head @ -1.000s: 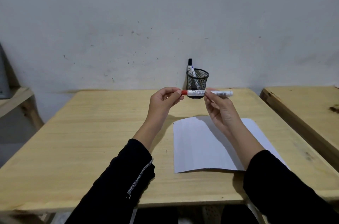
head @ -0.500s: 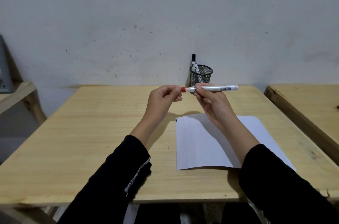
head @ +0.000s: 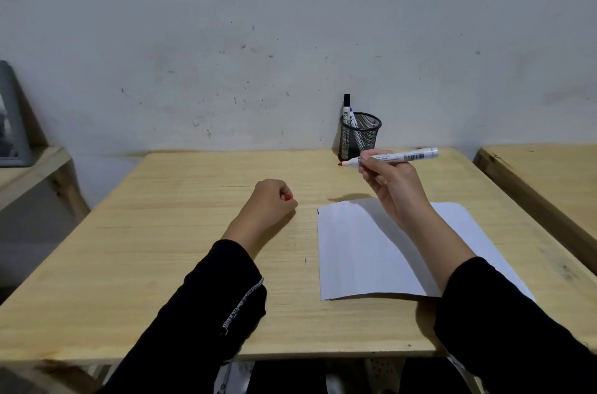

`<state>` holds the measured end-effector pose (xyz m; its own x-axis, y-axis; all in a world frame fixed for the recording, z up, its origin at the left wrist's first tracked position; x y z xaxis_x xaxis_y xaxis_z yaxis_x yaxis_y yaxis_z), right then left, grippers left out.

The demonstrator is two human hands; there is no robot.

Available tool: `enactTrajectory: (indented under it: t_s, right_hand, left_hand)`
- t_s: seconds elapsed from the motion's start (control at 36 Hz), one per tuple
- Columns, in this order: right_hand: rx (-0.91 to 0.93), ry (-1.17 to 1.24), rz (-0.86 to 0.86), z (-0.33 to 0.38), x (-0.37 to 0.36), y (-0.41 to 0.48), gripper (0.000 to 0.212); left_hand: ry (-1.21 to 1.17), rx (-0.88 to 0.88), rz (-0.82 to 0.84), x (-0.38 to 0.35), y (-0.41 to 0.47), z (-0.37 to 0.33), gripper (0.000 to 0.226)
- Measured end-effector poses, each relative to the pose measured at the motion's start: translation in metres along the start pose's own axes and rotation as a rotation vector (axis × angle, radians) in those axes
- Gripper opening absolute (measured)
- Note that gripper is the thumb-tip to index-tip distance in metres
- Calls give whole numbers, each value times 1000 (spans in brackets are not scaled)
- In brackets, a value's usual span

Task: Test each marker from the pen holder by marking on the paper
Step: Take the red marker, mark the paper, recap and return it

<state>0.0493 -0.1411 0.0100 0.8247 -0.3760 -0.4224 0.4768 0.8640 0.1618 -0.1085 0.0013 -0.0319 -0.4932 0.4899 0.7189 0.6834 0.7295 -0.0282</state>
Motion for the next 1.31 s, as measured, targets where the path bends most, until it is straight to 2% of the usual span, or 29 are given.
enactTrajectory:
  t_s: [0.11, 0.25, 0.31, 0.39, 0.53, 0.64, 0.72, 0.83, 1.0, 1.31]
  right_hand:
    - [-4, -26, -2, 0, -1, 0, 13]
    - [-16, -29, -27, 3, -4, 6, 10]
    - [-20, -21, -30, 1, -6, 10, 7]
    - [-33, -3, -50, -6, -10, 17, 8]
    - [-46, -110, -56, -34, -12, 21, 6]
    - [-104, -174, -88, -59, -9, 16, 8]
    - [-146, -164, -125, -74, -5, 10, 11]
    - [-111, -319, -188, -71, 1, 4, 15]
    - [-60, -493, -173, -67, -3, 5, 15]
    - [-65, -537, -140, -70, -6, 6, 15]
  left_hand:
    - [15, -8, 20, -5, 2, -1, 10]
    - [124, -54, -45, -3, -6, -11, 44]
    - [174, -107, -95, -1, -17, -23, 50]
    - [226, -210, -107, -12, -41, -39, 46]
    - [285, -328, 150, -55, -70, -43, 45]
    - [321, -326, 232, -66, -73, -37, 54]
    - [340, -311, 243, -68, -73, -35, 56]
    - [329, -300, 232, -69, -73, -34, 57]
    - [294, -272, 249, -72, -75, -30, 59]
    - [283, -241, 281, -74, -75, -28, 59]
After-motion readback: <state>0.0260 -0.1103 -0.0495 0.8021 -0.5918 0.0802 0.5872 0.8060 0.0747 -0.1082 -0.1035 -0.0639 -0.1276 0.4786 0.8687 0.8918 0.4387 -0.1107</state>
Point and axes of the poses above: each hand's wrist, its own y-axis towards the middle knuckle, its own x-axis out of the back of the hand, z = x × y, the point moved 8 cm from there along y, towards the middle knuckle, and after that the axes turned 10 degrees about z, right-handed, at the moved point
